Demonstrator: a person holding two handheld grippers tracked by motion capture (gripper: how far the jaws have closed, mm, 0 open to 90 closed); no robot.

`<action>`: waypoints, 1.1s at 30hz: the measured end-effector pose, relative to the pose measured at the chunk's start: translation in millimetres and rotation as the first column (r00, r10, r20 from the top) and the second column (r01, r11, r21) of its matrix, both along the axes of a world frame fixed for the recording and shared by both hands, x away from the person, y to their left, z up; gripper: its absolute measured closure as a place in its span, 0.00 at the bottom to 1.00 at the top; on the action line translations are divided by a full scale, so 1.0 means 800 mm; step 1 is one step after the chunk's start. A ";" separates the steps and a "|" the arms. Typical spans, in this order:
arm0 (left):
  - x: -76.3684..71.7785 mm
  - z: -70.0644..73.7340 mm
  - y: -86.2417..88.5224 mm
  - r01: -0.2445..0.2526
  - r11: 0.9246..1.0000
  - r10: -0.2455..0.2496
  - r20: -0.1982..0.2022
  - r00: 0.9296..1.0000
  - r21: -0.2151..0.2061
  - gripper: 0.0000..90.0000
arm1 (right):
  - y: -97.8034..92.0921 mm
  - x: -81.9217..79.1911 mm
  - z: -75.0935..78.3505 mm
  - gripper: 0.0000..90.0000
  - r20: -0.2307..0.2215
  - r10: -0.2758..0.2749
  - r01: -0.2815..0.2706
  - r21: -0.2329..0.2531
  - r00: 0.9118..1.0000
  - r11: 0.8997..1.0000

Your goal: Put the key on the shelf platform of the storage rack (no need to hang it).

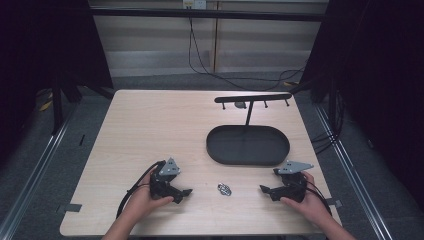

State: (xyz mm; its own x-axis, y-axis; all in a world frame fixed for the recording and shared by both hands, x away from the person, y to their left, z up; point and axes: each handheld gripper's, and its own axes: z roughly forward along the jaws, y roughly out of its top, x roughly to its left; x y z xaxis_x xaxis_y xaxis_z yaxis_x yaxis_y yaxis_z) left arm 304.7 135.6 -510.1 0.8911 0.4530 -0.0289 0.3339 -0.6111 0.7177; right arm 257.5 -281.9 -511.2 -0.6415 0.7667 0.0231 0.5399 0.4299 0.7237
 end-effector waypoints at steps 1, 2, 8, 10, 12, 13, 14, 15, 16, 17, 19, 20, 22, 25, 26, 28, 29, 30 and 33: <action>0.000 0.000 0.000 0.000 1.000 0.000 0.000 1.000 0.000 0.08 | 0.000 0.000 0.000 0.16 -0.001 -0.002 0.002 0.002 1.000 1.000; 0.000 0.000 0.000 0.000 1.000 0.000 -0.001 1.000 0.002 0.08 | 0.001 0.000 0.000 0.16 0.000 -0.009 0.009 -0.001 1.000 1.000; 0.000 0.000 0.000 0.000 1.000 0.000 -0.001 1.000 0.002 0.08 | 0.017 0.007 0.015 0.22 -0.108 -0.023 0.016 -0.073 0.994 0.997; 0.000 0.000 0.000 0.000 1.000 0.000 -0.001 1.000 0.002 0.08 | 0.025 0.009 0.022 0.23 -0.159 -0.008 -0.008 -0.103 0.987 0.995; 0.000 0.000 0.000 0.000 1.000 0.000 -0.001 1.000 0.002 0.08 | 0.033 0.010 0.026 0.25 -0.202 0.005 -0.030 -0.117 0.979 0.993; 0.000 0.000 0.000 0.001 1.000 -0.001 -0.001 1.000 0.002 0.08 | 0.037 0.009 0.029 0.26 -0.226 0.013 -0.042 -0.123 0.974 0.992; 0.000 0.000 0.000 0.000 1.000 0.000 -0.002 1.000 0.002 0.08 | 0.041 0.008 0.032 0.26 -0.242 0.020 -0.053 -0.133 0.970 0.990; 0.000 0.000 0.000 0.000 1.000 0.000 -0.002 1.000 0.002 0.08 | 0.041 0.008 0.032 0.26 -0.242 0.020 -0.053 -0.133 0.970 0.990; 0.000 0.000 0.000 0.000 1.000 0.000 -0.001 1.000 0.002 0.08 | 0.053 0.008 0.039 0.26 -0.276 0.044 -0.085 -0.139 0.960 0.987; 0.000 0.000 0.000 0.002 1.000 -0.002 0.000 1.000 0.004 0.08 | 0.057 0.007 0.041 0.26 -0.281 0.051 -0.093 -0.141 0.958 0.986; 0.000 0.000 0.000 0.000 1.000 0.000 -0.001 1.000 0.002 0.08 | 0.068 0.006 0.049 0.26 -0.290 0.069 -0.115 -0.142 0.954 0.983; 0.000 0.000 0.000 0.000 1.000 0.000 -0.001 1.000 0.002 0.08 | 0.074 0.005 0.052 0.27 -0.299 0.075 -0.121 -0.141 0.951 0.983; 0.000 0.000 0.000 0.000 1.000 0.000 -0.001 1.000 0.002 0.08 | 0.084 0.004 0.055 0.27 -0.313 0.080 -0.131 -0.147 0.946 0.980; 0.000 0.000 0.000 -0.001 1.000 0.001 -0.002 1.000 0.002 0.08 | 0.100 0.004 0.058 0.29 -0.324 0.090 -0.150 -0.167 0.942 0.974; -0.001 0.000 0.000 -0.005 1.000 0.005 -0.003 1.000 -0.003 0.08 | 0.104 0.005 0.059 0.29 -0.329 0.088 -0.152 -0.172 0.940 0.973; -0.001 0.000 0.000 -0.005 1.000 0.005 -0.003 1.000 -0.005 0.08 | 0.110 0.007 0.061 0.30 -0.334 0.092 -0.158 -0.177 0.938 0.972; -0.001 0.000 0.000 -0.006 1.000 0.006 -0.003 1.000 -0.002 0.08 | 0.113 0.008 0.062 0.31 -0.341 0.096 -0.165 -0.179 0.935 0.970; -0.001 0.000 0.000 -0.007 1.000 0.007 -0.003 1.000 -0.005 0.08 | 0.116 0.009 0.064 0.31 -0.341 0.099 -0.170 -0.186 0.935 0.968; -0.001 0.000 0.000 -0.005 1.000 0.005 -0.003 1.000 -0.005 0.08 | 0.125 0.013 0.070 0.32 -0.343 0.099 -0.175 -0.196 0.934 0.965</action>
